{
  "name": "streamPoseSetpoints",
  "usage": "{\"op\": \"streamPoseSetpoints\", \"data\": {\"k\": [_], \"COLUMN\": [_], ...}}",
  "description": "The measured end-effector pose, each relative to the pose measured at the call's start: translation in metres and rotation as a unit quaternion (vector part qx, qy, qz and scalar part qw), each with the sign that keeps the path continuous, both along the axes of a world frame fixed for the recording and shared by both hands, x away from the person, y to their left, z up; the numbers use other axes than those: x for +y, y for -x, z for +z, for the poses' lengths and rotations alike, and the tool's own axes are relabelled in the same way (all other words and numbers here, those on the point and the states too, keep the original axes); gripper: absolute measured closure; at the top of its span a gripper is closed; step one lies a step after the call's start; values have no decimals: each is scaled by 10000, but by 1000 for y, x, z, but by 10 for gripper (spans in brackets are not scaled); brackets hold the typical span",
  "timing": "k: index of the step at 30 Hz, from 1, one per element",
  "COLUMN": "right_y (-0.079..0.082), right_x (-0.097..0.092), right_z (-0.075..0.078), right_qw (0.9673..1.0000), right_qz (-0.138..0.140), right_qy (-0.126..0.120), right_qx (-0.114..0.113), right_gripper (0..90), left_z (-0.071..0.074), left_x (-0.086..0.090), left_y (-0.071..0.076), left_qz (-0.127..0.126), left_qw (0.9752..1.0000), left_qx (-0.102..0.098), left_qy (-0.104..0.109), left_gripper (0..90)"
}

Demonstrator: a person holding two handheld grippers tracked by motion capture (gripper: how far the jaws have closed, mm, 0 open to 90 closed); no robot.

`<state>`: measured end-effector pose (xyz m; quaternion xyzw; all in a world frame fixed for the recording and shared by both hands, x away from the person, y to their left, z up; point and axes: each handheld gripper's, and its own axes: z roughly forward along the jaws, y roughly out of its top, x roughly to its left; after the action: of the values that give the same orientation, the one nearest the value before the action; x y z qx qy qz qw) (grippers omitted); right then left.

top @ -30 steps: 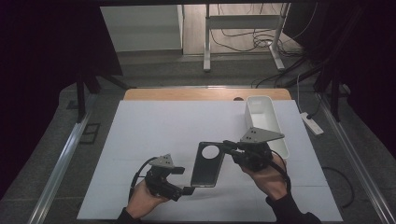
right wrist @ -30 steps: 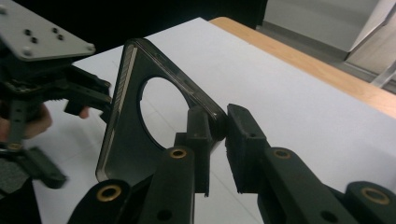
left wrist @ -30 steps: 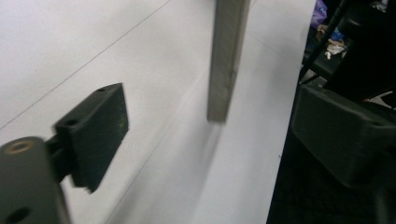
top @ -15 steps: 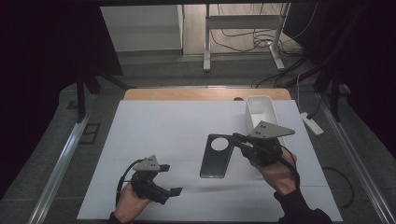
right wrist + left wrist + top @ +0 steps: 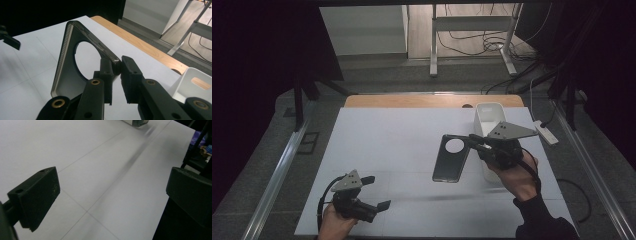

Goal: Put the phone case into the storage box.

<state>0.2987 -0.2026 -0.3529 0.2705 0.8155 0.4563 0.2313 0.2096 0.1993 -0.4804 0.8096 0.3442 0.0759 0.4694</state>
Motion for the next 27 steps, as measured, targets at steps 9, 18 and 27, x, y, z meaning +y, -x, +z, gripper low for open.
{"op": "streamPoseSetpoints", "data": {"k": [9,18,27], "right_y": [-6,-13,-21], "right_x": [-6,-13,-20], "right_z": [6,11,19], "right_qw": [9999,9998,9996], "right_qz": [-104,-189,-268], "right_qy": [-22,-35,-58], "right_qx": [-24,-18,-80], "right_gripper": [797,797,797], "left_z": [-3,-5,-11], "left_x": [17,34,50], "left_y": [15,29,44], "left_qz": [420,830,1181], "left_qw": [9988,9961,9924], "left_qx": [-100,-91,19], "left_qy": [-229,-279,-348], "left_gripper": [0,0,0]}}
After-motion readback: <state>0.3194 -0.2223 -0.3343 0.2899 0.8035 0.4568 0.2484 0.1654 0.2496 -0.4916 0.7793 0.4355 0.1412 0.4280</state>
